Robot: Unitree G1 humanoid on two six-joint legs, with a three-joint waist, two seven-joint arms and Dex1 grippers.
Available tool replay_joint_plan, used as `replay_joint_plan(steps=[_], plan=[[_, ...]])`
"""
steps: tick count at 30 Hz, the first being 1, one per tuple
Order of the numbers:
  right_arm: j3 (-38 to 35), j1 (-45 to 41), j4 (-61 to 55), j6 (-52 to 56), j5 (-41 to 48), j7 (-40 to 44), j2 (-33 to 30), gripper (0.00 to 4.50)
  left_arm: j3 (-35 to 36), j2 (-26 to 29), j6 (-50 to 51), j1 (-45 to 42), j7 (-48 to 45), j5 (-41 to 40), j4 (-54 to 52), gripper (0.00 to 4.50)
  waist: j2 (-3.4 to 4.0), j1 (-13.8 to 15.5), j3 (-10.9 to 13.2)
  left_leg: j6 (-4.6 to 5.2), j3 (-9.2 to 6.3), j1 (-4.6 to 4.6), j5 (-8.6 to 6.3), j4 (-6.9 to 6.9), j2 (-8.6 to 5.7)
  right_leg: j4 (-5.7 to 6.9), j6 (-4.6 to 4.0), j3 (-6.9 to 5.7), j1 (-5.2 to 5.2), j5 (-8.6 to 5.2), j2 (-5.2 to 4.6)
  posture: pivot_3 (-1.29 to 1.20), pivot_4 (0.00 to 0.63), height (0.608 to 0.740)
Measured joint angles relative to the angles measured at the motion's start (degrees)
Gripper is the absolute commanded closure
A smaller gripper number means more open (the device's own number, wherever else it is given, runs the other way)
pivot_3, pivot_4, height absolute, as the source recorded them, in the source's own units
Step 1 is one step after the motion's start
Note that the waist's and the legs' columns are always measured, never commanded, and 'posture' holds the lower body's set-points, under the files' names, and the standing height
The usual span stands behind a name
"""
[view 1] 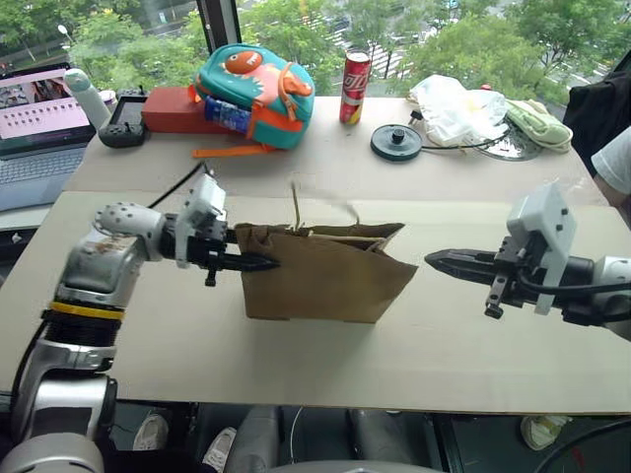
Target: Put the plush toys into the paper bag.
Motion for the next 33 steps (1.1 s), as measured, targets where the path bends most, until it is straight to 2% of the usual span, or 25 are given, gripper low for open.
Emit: replay_joint_plan(steps=[6, 9, 13, 15, 17, 20, 30, 33], plan=[[-0.22, -1.39, 0.46, -0.76, 0.23, 1.84, -2.18, 4.5, 5.99, 4.96, 10.39, 0.74, 2.54, -7.43, -6.68, 2.74, -0.01, 0.09, 0.0, -0.01, 0.01, 0.09, 0.0, 0.04, 0.0, 0.02, 0.2, 0.0, 0.08, -0.12, -0.01, 0.0, 0.15, 0.739], [-0.14, -3.23, 1.91, -1.78, 0.05, 2.33, -2.7, 4.5, 6.9, 5.9, 9.35, 1.87, 3.34, -7.49, -6.96, 2.74, -0.01, 0.12, 0.0, -0.01, 0.04, 0.15, 0.0, 0.03, 0.0, 0.01, 0.19, 0.02, 0.11, -0.11, -0.02, 0.0, 0.15, 0.739], [1.36, -4.49, 3.62, -2.21, -0.53, 2.2, -2.67, 4.5, 4.2, 3.28, 3.88, 6.56, 4.27, -3.89, -6.97, 2.74, -0.01, 0.27, 0.0, -0.01, 0.05, 0.09, 0.0, 0.02, 0.0, -0.01, 0.15, 0.03, 0.07, -0.09, -0.03, 0.0, 0.15, 0.739], [1.9, -5.46, 3.59, -2.24, -0.32, 2.05, -2.48, 4.5, 1.14, 1.37, 0.16, 8.66, 4.25, -1.12, -6.88, 2.74, -0.01, 0.36, 0.0, -0.01, 0.05, 0.05, 0.0, 0.02, 0.0, -0.04, -0.24, 0.04, 0.05, 0.14, -0.03, 0.0, 0.15, 0.739], [2.24, -6.04, 3.51, -2.24, -0.21, 1.82, -2.35, 4.5, -1.33, -0.15, -3.07, 9.47, 3.95, 1.04, -6.03, 2.74, -0.01, 0.44, 0.0, -0.01, 0.05, 0.04, 0.0, 0.02, -0.01, -0.04, -0.25, 0.04, 0.04, 0.15, -0.03, 0.0, 0.15, 0.739], [2.52, -6.01, 3.14, -2.23, -0.16, 1.66, -2.36, 4.5, -3.35, -2.56, -9.79, 9.29, 3.48, 4.96, -0.18, 2.74, -0.01, 0.5, 0.0, -0.01, 0.06, 0.06, 0.0, 0.02, -0.01, -0.02, -0.25, 0.04, 0.05, 0.15, -0.02, 0.0, 0.15, 0.739], [2.51, -5.31, 2.16, -2.23, 0.14, 0.84, -2.38, 4.5, -4.49, -5.75, -12.95, 4.17, 3.5, 6.92, 5.26, 2.74, -0.01, 0.61, 0.0, 0.0, 0.05, 0.05, 0.0, 0.05, -0.02, 0.01, -0.25, 0.04, 0.05, 0.14, -0.02, 0.0, 0.15, 0.739], [2.61, -5.27, 2.39, -2.23, -0.41, 0.52, -2.38, 4.5, -4.49, -5.75, -12.87, 3.6, 3.64, 6.93, 5.26, 2.05, -0.01, 0.43, 0.0, -0.01, 0.05, 0.06, 0.0, 0.05, -0.01, 0.02, -0.25, 0.04, 0.05, 0.14, -0.02, 0.0, 0.15, 0.739]])
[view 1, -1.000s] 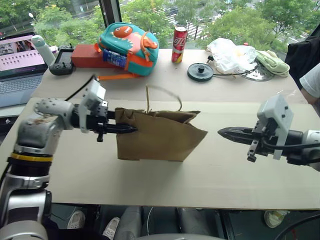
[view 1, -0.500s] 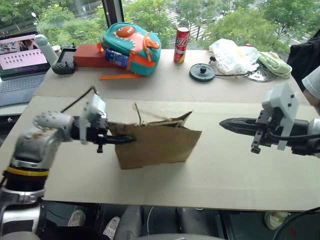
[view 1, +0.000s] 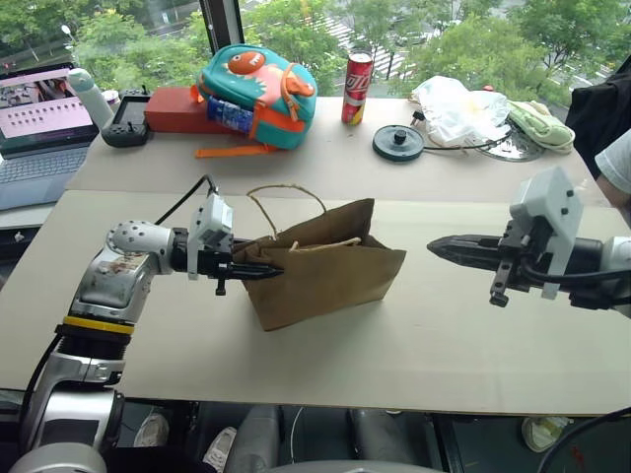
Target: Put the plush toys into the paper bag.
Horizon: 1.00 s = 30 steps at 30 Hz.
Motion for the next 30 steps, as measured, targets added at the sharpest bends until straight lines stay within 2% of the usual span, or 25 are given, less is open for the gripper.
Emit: replay_joint_plan(steps=[5, 6, 12, 16, 30], plan=[[0.32, 0.01, 0.2, 0.0, -0.44, 0.08, 0.0, 4.5, 0.35, -0.02, 1.72, -1.11, 0.6, -0.2, -0.49, 0.25, 0.0, -0.01, 0.0, 0.0, 0.0, -0.01, 0.0, 0.01, -0.01, 0.01, 0.0, -0.01, 0.0, 0.0, 0.0, 0.0, 0.15, 0.739], [0.33, 0.01, 0.23, 0.0, -0.48, 0.09, 0.0, 4.5, 0.45, -0.02, 1.94, -1.22, 0.71, -0.22, -0.63, 0.11, 0.0, -0.01, 0.0, 0.0, 0.0, -0.01, 0.0, 0.01, -0.01, 0.0, 0.0, -0.01, 0.0, 0.0, -0.01, 0.0, 0.15, 0.739], [0.73, -0.57, 1.15, 0.0, -0.78, -0.09, 0.01, 4.5, 0.25, -0.4, 1.0, -2.25, -0.22, 0.0, -0.46, 0.11, 0.0, -0.01, 0.0, 0.0, 0.0, -0.01, 0.0, 0.01, -0.01, 0.01, 0.0, -0.01, 0.0, 0.0, 0.0, 0.0, 0.15, 0.739], [1.65, -0.65, 1.24, -0.01, -1.65, -0.35, 0.02, 4.5, -0.29, -0.58, -2.99, -6.7, -2.73, 1.41, 3.18, 0.11, 0.0, 0.0, 0.0, 0.0, 0.01, -0.01, 0.0, 0.02, -0.02, 0.0, 0.0, -0.01, 0.01, 0.0, -0.01, 0.0, 0.15, 0.739], [2.32, -0.66, 0.53, -0.03, -1.58, -1.75, 0.61, 4.5, -4.94, -2.9, -11.46, -9.37, -9.23, 6.4, 11.07, 0.11, 0.0, 0.08, 0.0, 0.0, -0.01, -0.02, 0.0, 0.06, -0.02, 0.03, 0.01, -0.02, 0.02, 0.0, 0.0, 0.0, 0.15, 0.739]])
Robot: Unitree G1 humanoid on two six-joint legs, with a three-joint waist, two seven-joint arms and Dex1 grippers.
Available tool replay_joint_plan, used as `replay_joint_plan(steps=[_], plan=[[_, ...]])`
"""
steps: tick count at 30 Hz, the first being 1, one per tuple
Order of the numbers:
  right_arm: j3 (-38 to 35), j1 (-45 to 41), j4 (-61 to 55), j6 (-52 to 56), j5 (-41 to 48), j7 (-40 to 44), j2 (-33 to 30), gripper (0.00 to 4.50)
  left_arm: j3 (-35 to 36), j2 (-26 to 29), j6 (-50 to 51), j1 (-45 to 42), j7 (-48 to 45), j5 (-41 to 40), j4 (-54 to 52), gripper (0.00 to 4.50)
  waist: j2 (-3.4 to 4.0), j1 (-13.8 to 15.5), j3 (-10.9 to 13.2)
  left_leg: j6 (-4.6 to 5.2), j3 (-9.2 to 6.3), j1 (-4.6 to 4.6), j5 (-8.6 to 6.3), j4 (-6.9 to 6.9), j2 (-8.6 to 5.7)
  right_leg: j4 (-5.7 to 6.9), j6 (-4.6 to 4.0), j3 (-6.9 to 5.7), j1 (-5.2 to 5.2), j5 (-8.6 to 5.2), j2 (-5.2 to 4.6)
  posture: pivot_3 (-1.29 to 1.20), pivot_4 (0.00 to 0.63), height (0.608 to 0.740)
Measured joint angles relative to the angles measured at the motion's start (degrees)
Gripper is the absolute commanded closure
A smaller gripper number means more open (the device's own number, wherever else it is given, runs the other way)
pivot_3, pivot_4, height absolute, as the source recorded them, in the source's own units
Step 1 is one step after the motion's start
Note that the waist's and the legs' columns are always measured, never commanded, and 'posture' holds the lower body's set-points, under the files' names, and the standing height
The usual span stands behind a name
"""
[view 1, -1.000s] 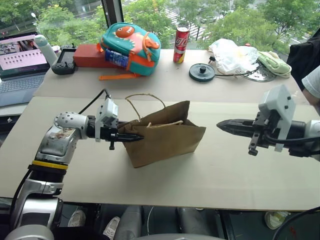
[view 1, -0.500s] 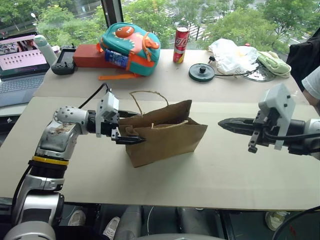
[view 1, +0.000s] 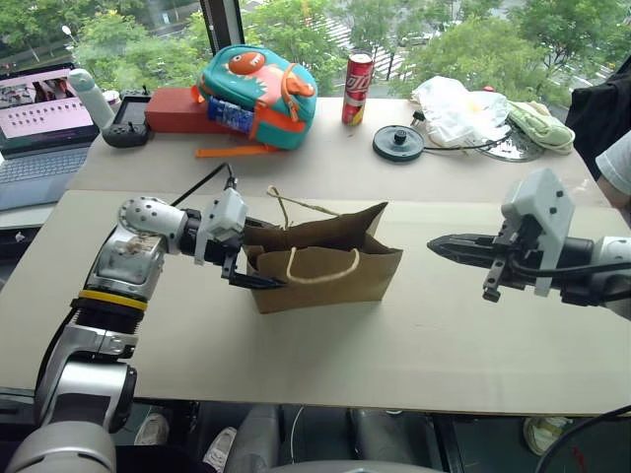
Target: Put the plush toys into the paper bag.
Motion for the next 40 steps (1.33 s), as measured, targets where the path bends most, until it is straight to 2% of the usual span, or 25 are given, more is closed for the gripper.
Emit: replay_joint_plan(steps=[5, 10, 15, 19, 27, 32, 40], plan=[[0.01, -0.41, -0.34, 0.0, 0.08, -0.19, 0.0, 4.5, 0.87, 0.1, -0.15, -3.79, -0.2, 0.16, 2.72, 0.11, 0.0, -0.08, 0.0, 0.0, -0.01, -0.03, 0.0, -0.01, 0.0, -0.01, 0.0, -0.01, -0.02, 0.0, 0.0, 0.0, 0.15, 0.739], [1.28, -1.45, 0.67, -0.1, -0.16, 2.38, -1.15, 4.5, 2.57, 3.19, 2.82, -7.49, -2.33, -0.97, 3.83, 0.11, 0.0, -0.47, 0.0, 0.0, -0.02, -0.02, 0.0, -0.04, 0.02, 0.01, 0.01, -0.01, -0.04, -0.01, 0.03, 0.0, 0.15, 0.739], [5.23, -4.13, 3.26, -2.1, -2.52, 6.61, -4.51, 4.5, 3.9, 11.6, 11.75, -9.93, -3.51, -5.84, 2.96, 0.11, 0.01, -0.64, 0.0, 0.0, -0.02, 0.02, 0.0, -0.05, 0.05, 0.03, 0.24, -0.02, -0.06, -0.14, 0.04, 0.0, 0.15, 0.739], [6.56, -5.37, 4.85, -3.26, -4.17, 8.43, -5.11, 4.5, 6.06, 15.18, 17.29, -9.49, -3.63, -7.99, 2.56, 0.11, 0.01, -0.5, 0.01, 0.0, -0.02, -0.01, 0.0, -0.03, 0.05, 0.03, 0.25, -0.02, -0.07, -0.15, 0.03, 0.0, 0.15, 0.739], [2.77, -11.56, 6.29, -3.82, 0.3, 11.81, -4.19, 4.5, 10.3, 25.93, 30.04, -4.75, -3.71, -16.63, -1.71, 0.11, 0.03, -0.57, 0.02, 0.02, -0.02, 0.01, -0.01, -0.07, 0.11, 0.06, 0.23, -0.07, -0.12, -0.16, 0.04, 0.0, 0.15, 0.739], [2.68, -12.98, 6.39, -3.87, 2.25, 12.64, -3.59, 4.5, 11.45, 26.61, 31.5, -3.91, -3.71, -17.87, -2.46, 0.11, 0.03, -0.15, 0.02, 0.01, 0.01, 0.03, -0.01, -0.05, 0.08, 0.05, 0.38, -0.07, -0.07, -0.26, 0.01, 0.0, 0.15, 0.739], [5.28, -13.54, 8.33, -4.83, 0.02, 13.26, -3.43, 4.5, 13.4, 25.88, 32.27, -1.61, -3.35, -17.87, -4.72, 0.11, 0.03, -0.36, 0.02, 0.02, 0.02, 0.0, -0.01, -0.08, 0.1, 0.07, 0.34, -0.05, -0.14, -0.27, 0.02, 0.0, 0.15, 0.739]])
